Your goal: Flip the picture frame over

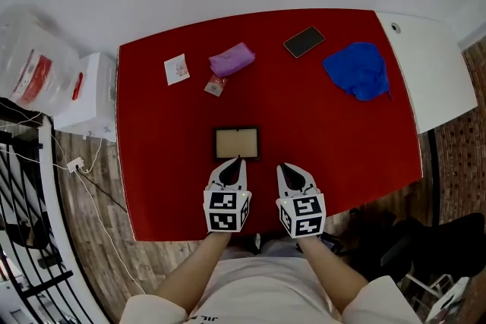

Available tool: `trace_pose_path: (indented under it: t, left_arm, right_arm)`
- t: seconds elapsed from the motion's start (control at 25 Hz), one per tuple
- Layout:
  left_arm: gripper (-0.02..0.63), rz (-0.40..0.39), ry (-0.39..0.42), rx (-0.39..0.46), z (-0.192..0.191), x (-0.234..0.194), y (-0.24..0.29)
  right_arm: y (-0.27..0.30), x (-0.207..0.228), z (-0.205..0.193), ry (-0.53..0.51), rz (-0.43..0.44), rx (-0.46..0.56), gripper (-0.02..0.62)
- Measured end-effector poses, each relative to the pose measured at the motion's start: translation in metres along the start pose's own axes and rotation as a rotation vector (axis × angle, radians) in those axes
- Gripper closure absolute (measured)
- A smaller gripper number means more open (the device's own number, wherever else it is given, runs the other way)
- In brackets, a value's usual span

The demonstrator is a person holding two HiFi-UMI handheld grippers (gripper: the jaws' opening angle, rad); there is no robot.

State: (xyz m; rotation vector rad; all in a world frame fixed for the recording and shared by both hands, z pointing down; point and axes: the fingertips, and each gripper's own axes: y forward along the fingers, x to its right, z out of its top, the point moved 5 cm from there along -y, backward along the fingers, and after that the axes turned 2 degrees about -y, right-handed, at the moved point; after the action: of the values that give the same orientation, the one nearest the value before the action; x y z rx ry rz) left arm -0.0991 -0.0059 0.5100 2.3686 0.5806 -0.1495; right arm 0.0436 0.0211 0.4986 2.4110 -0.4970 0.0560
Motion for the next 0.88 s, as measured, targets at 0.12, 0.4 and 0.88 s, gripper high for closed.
trace_pose_path:
  t: [0.12, 0.4, 0.88]
  left_arm:
    - [0.6, 0.008, 0.004, -0.029, -0.004, 0.0, 0.02]
    - [0.571, 0.001, 0.028, -0.112, -0.014, 0.005, 0.063]
    - [0.468, 0.063, 0.043, -0.269, -0.038, 0.018, 0.117]
  right_arm:
    - [0.006, 0.005, -0.006, 0.014, -0.002, -0.01, 0.591]
    - [0.018, 0.017, -0.018, 0.038, -0.004, -0.034, 0.591]
    - [0.03, 0.035, -0.032, 0.081, -0.01, -0.06, 0.591]
